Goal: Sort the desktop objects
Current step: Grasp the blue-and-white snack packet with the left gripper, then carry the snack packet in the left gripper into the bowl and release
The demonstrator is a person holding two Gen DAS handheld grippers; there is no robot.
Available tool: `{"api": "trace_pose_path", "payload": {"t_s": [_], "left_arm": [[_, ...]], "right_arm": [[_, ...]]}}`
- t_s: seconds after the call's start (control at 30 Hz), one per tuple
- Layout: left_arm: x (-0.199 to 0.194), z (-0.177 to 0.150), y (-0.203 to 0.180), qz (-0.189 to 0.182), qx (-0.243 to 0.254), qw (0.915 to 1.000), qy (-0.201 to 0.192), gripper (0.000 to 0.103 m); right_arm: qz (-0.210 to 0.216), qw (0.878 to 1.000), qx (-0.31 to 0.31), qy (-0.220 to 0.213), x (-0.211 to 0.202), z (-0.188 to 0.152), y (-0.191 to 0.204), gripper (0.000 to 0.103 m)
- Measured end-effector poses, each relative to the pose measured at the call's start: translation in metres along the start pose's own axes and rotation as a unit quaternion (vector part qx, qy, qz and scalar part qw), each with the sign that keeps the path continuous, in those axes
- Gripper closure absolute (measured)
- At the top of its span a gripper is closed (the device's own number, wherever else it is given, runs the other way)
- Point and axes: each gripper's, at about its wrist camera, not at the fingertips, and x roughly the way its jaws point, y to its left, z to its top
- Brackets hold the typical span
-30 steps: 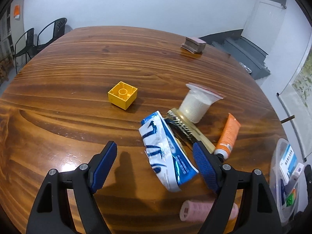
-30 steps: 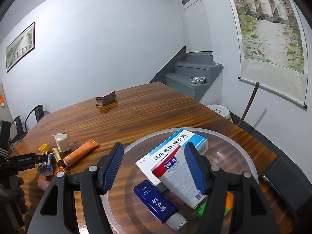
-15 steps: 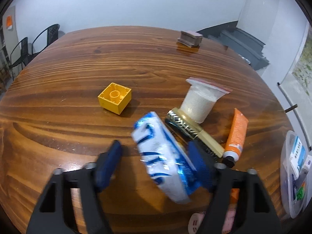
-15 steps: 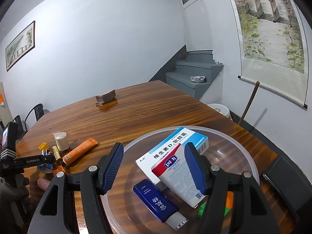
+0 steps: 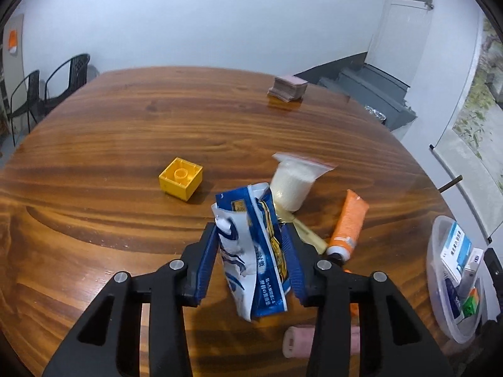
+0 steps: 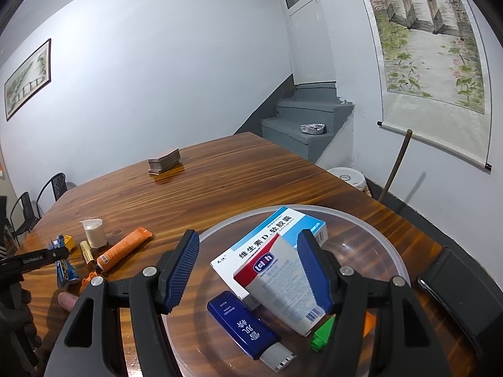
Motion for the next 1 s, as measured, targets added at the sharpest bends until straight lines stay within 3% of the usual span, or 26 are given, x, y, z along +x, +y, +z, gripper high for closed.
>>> {"api": "trace_pose_path", "payload": {"t_s": [0.2,0.4,0.7,1.0], "left_arm": [[-0.020,0.000,-0.018,-0.008,0.028,0.9989,-0.035,0.059],[-0.034,-0.001,-0.039,-0.038,0.045,0.9974,-0.041,0.059],[-0.041,-0.007,-0.101,-0.125,0.091,0.9878,-0.016,0.059],[-0.039,-0.016,-0.155,-0.183,0.134,0.9738,0.013,0.059]], "right_arm": [[-0.002,1.000,0.007,-0.004,-0.002,0.001,-0.004,0.034],[-0.004,1.000,0.014,-0.012,-0.006,0.003,-0.007,0.034],[-0.020,0.999,0.044,-0.024,-0.012,0.006,-0.022,0.034],[-0.025,0.997,0.067,-0.032,-0.018,0.007,-0.033,0.034]]}}
